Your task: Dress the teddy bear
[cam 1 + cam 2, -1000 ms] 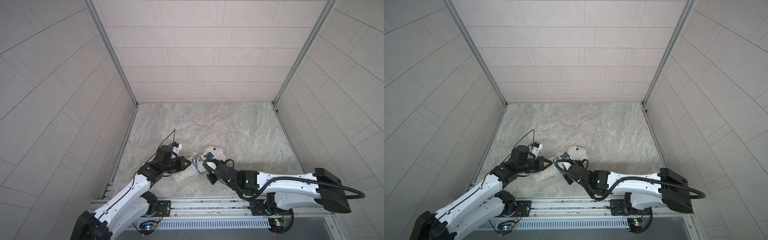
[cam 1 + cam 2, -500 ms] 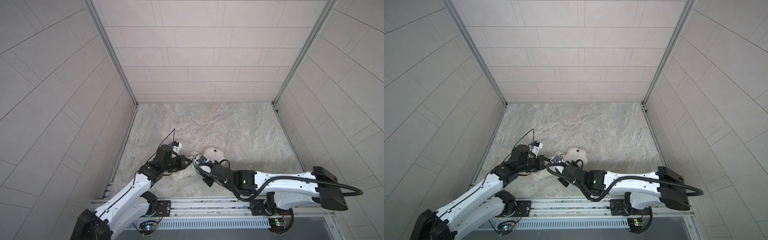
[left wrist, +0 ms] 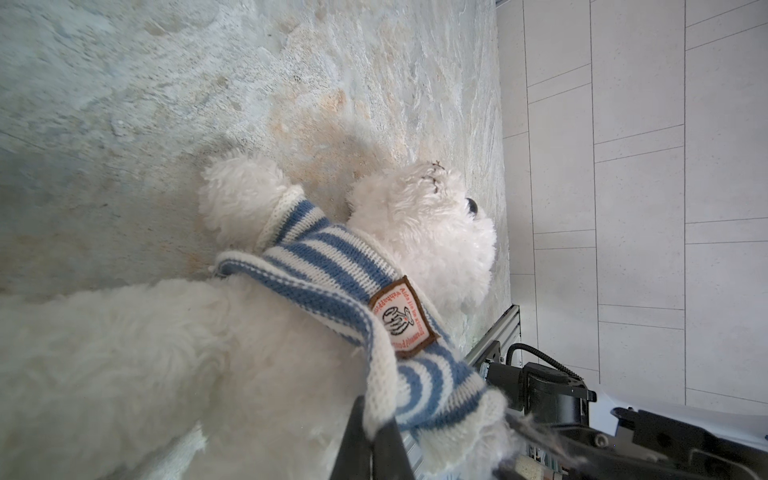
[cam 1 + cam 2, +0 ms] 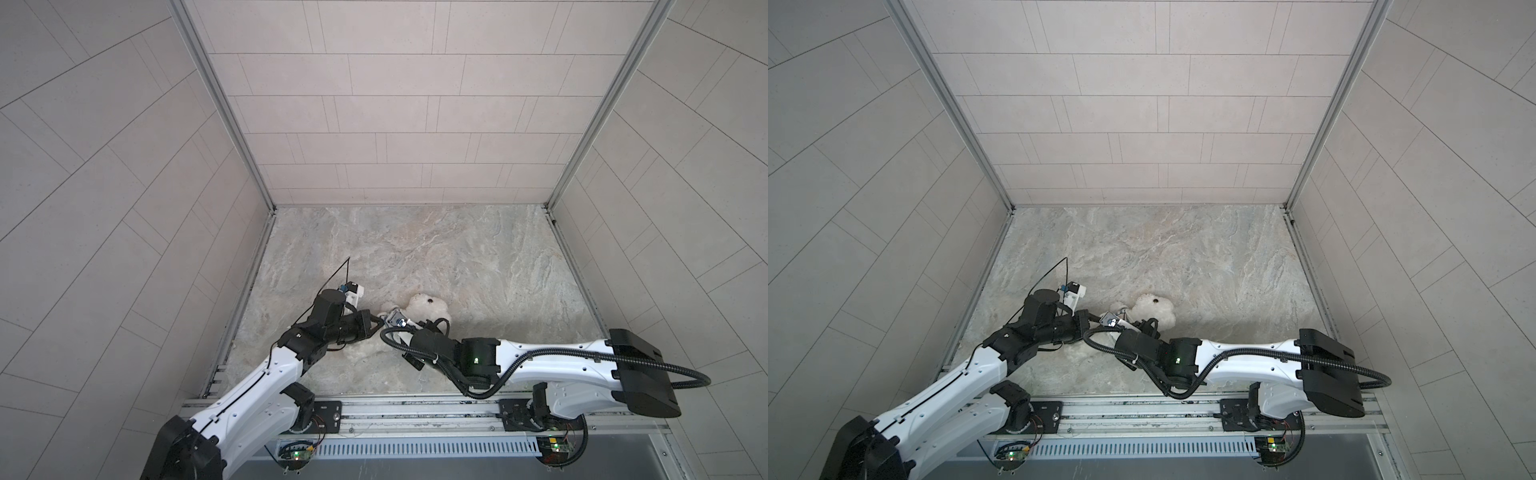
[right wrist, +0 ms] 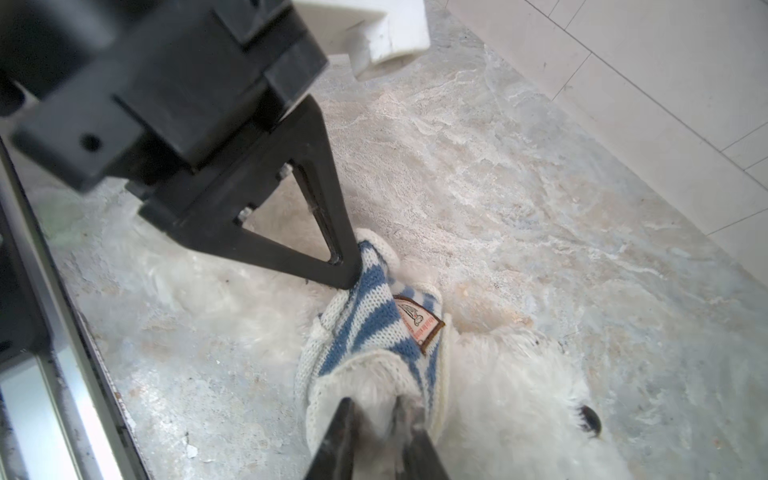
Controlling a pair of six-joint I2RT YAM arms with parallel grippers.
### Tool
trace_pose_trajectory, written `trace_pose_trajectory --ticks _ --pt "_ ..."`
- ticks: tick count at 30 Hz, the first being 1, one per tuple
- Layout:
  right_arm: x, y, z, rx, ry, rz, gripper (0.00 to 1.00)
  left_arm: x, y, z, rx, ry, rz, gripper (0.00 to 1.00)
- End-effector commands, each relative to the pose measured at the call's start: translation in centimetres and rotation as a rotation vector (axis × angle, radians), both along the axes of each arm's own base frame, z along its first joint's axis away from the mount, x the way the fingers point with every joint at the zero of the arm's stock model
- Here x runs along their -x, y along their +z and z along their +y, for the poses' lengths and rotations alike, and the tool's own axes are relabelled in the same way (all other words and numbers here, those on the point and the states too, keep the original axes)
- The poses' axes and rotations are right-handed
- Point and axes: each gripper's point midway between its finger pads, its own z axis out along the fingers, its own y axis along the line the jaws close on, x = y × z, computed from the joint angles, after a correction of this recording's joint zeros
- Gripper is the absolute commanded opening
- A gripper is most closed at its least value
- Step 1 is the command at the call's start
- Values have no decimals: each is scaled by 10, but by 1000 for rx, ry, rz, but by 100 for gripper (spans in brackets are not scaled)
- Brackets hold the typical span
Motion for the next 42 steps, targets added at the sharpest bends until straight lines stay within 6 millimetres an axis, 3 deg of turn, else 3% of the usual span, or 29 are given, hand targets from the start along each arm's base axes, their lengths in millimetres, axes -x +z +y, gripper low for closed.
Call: trace_pose_trajectory --ticks 1,4,17,25,29,36,42 --pt "-6 8 -5 15 -27 -40 7 1 2 -1 10 -6 -15 0" --pt "-7 19 -9 -7 -30 -54 0 1 1 0 6 -3 -18 0" --pt "-8 70 -18 -354 -36 -57 0 0 -5 4 -24 11 -15 0" --pt "-12 77 0 -427 -11 -54 0 -1 0 1 -14 -7 -33 0" --pt "-18 79 12 -418 -20 -50 0 0 13 -5 16 -45 -64 0" --pt "-38 85 -12 -471 -195 -63 0 3 57 2 -14 -77 -234 35" --pt "-49 94 -27 -563 -296 -18 0 0 75 15 -65 -28 -307 44"
